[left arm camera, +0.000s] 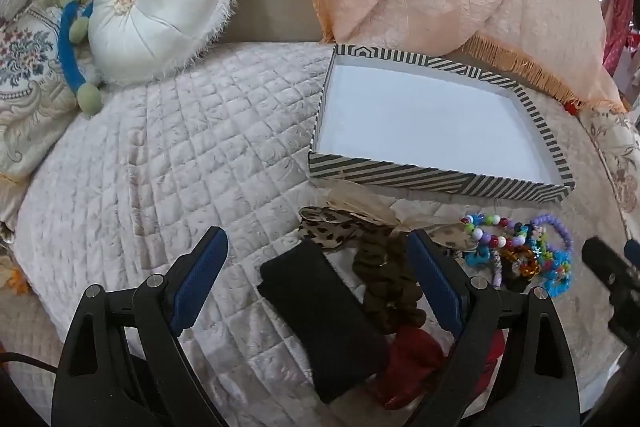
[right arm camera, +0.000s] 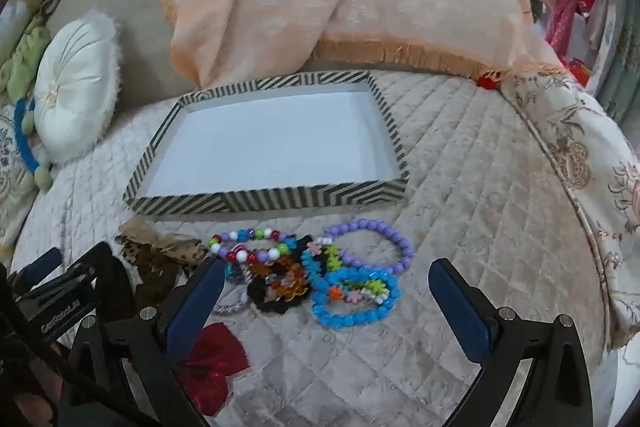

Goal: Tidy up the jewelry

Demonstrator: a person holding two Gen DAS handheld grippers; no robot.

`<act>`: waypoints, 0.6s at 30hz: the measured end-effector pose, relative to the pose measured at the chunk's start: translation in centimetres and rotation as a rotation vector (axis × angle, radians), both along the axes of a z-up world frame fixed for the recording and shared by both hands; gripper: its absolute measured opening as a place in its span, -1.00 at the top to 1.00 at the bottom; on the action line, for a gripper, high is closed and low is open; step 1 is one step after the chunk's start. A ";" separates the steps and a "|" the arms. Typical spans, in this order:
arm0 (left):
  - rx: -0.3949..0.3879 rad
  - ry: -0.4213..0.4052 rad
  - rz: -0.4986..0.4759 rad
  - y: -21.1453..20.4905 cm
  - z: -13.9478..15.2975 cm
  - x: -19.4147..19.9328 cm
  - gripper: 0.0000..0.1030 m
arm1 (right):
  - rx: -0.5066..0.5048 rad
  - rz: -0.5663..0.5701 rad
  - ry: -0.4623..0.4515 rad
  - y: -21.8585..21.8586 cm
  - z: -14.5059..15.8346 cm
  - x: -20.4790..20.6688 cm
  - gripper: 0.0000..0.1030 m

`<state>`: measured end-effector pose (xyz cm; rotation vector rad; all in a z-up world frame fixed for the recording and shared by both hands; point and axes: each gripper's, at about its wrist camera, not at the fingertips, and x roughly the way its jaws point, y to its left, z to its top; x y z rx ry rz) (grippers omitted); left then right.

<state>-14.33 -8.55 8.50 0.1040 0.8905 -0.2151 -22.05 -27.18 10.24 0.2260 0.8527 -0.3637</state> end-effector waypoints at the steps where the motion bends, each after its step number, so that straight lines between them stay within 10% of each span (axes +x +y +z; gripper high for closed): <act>1: 0.009 0.000 -0.005 0.2 0.1 -0.2 -0.76 | 0.005 0.007 -0.004 0.1 0.1 0.0 -0.98; 18: -0.024 -0.018 0.003 1.3 2.8 -1.5 -0.76 | 0.011 0.023 -0.006 1.8 1.3 -0.5 -0.98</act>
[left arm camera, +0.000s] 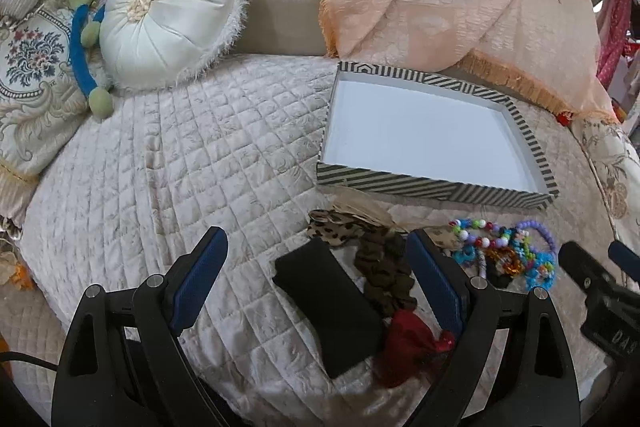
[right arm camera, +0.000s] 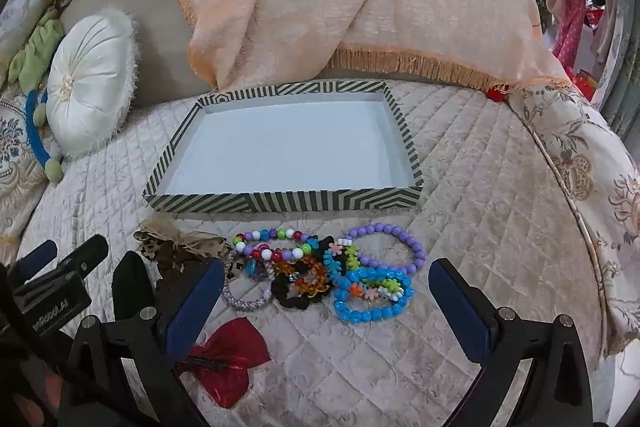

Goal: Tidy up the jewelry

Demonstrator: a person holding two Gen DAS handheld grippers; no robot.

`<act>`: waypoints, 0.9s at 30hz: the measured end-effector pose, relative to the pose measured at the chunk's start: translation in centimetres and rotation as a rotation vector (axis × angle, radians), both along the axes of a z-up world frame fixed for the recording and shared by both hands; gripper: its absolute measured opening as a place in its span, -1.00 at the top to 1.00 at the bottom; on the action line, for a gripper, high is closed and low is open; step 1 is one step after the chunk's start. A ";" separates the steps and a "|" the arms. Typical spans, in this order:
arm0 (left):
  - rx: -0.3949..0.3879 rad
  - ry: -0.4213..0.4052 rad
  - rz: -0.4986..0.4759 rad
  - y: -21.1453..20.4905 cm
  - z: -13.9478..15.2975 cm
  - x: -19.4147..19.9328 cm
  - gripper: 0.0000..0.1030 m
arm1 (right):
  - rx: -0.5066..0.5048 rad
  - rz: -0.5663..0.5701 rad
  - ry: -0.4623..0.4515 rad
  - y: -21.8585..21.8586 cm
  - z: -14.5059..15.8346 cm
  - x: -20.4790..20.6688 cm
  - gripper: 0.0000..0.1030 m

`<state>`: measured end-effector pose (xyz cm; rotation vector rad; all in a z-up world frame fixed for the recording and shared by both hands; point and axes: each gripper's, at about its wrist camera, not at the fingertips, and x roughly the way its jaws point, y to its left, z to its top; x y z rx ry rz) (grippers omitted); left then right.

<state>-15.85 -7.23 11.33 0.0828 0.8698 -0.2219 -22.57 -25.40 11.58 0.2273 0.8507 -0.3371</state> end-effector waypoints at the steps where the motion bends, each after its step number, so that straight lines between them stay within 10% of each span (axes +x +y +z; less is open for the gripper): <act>1: 0.006 -0.002 -0.003 -0.1 0.1 -0.1 -0.76 | 0.002 -0.003 -0.009 -0.2 0.2 -0.2 -0.98; 27: 0.070 -0.035 0.027 -2.1 1.0 -1.1 -0.76 | -0.008 0.084 -0.029 -3.3 -0.9 0.2 -0.98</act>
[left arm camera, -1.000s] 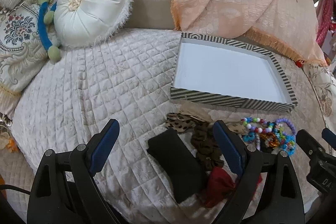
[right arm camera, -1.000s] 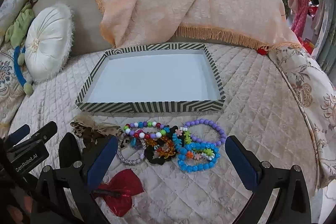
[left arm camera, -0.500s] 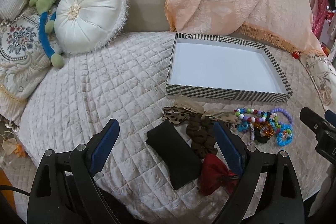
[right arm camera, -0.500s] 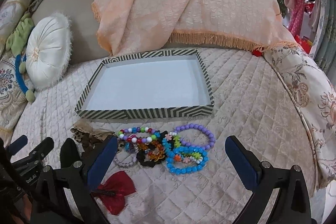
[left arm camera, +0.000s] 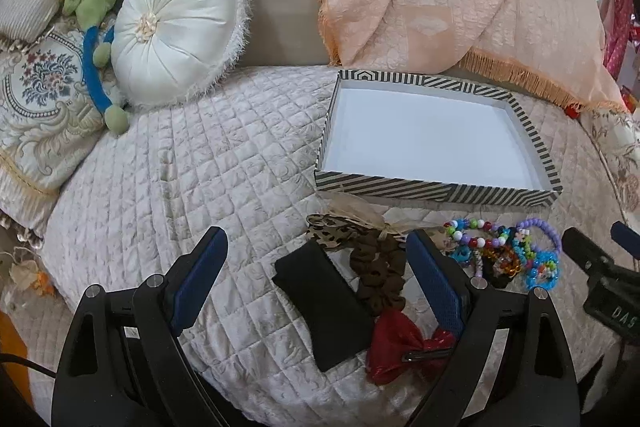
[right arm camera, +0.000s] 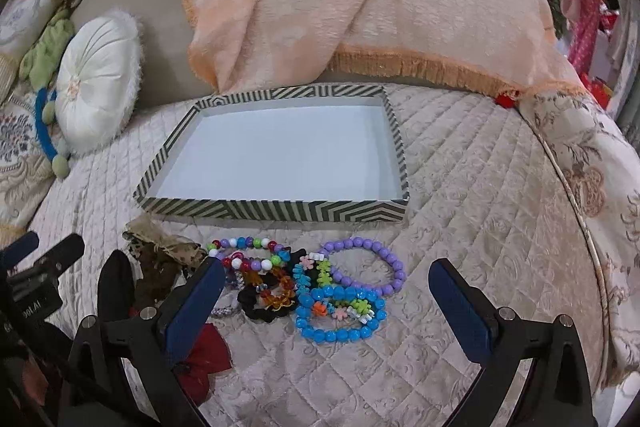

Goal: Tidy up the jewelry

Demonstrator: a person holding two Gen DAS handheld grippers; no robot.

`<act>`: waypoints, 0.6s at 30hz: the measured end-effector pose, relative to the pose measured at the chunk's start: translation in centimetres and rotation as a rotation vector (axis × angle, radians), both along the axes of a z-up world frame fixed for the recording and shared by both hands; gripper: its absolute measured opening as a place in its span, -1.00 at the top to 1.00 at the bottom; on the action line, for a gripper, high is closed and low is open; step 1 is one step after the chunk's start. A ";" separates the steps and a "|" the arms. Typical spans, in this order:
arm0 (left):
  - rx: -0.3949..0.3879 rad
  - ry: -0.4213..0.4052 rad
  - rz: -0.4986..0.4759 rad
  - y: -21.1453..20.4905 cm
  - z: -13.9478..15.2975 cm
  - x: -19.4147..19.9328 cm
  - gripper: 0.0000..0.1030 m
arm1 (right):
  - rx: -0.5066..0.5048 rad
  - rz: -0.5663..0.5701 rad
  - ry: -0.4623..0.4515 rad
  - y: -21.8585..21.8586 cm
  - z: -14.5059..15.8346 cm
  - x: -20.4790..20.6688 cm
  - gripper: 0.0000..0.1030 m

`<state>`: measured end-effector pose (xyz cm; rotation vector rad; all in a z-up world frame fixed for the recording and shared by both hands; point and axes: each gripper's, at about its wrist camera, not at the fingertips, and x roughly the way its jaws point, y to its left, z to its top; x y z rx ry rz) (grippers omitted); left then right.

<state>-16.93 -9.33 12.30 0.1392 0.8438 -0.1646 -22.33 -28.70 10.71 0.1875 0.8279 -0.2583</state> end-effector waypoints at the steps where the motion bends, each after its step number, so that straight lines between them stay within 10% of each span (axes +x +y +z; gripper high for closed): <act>1: -0.004 0.006 -0.007 -0.1 -0.1 -0.1 -0.76 | -0.017 0.005 -0.004 0.2 0.0 0.0 -0.98; 18: -0.038 0.030 -0.002 0.8 -0.3 -0.8 -0.76 | 0.001 0.051 0.001 1.4 -0.4 0.1 -0.98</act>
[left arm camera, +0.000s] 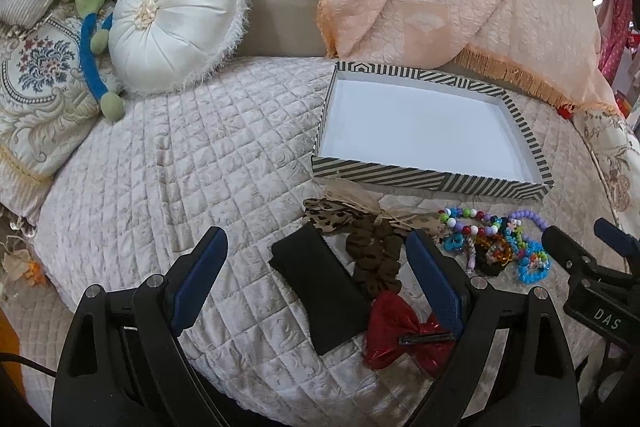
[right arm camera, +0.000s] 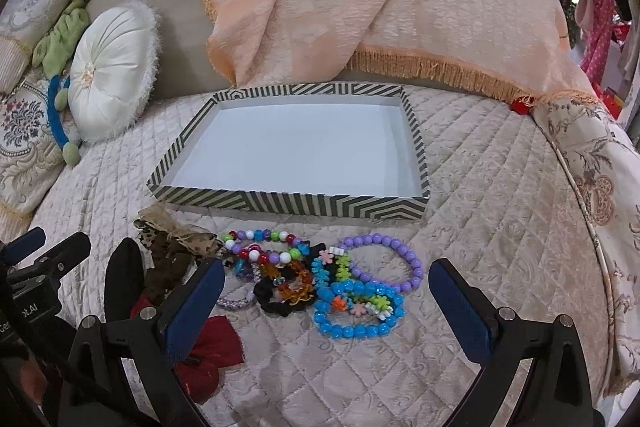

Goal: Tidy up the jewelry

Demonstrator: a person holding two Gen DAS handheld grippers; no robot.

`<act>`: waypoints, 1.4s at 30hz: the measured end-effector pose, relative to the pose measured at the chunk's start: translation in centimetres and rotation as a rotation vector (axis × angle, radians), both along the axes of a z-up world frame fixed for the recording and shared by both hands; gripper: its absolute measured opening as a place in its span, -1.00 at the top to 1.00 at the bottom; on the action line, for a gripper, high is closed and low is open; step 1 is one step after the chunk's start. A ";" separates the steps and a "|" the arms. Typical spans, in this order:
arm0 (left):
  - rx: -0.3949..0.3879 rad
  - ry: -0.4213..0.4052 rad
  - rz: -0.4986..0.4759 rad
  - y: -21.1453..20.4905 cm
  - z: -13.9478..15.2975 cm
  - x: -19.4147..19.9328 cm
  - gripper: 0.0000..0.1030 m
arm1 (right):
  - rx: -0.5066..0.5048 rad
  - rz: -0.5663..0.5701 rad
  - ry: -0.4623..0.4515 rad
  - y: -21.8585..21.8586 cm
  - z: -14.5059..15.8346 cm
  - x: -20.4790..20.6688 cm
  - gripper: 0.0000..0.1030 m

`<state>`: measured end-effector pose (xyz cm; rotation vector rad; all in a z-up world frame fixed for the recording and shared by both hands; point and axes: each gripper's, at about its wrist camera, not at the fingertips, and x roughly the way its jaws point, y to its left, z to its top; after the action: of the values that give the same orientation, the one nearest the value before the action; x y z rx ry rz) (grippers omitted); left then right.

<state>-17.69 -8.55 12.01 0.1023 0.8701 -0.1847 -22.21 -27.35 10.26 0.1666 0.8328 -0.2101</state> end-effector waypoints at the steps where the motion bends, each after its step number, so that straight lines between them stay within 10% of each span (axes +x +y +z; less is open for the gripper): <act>1: -0.007 0.004 0.000 0.0 0.0 0.0 -0.76 | -0.006 0.001 -0.003 0.1 0.0 0.0 -0.98; 42: -0.033 0.019 0.000 0.0 -0.2 -0.9 -0.76 | 0.023 0.031 0.030 0.4 -0.1 -0.4 -0.98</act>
<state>-18.55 -8.51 11.82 0.0697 0.8853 -0.2007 -22.62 -26.98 10.21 0.1720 0.8676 -0.1740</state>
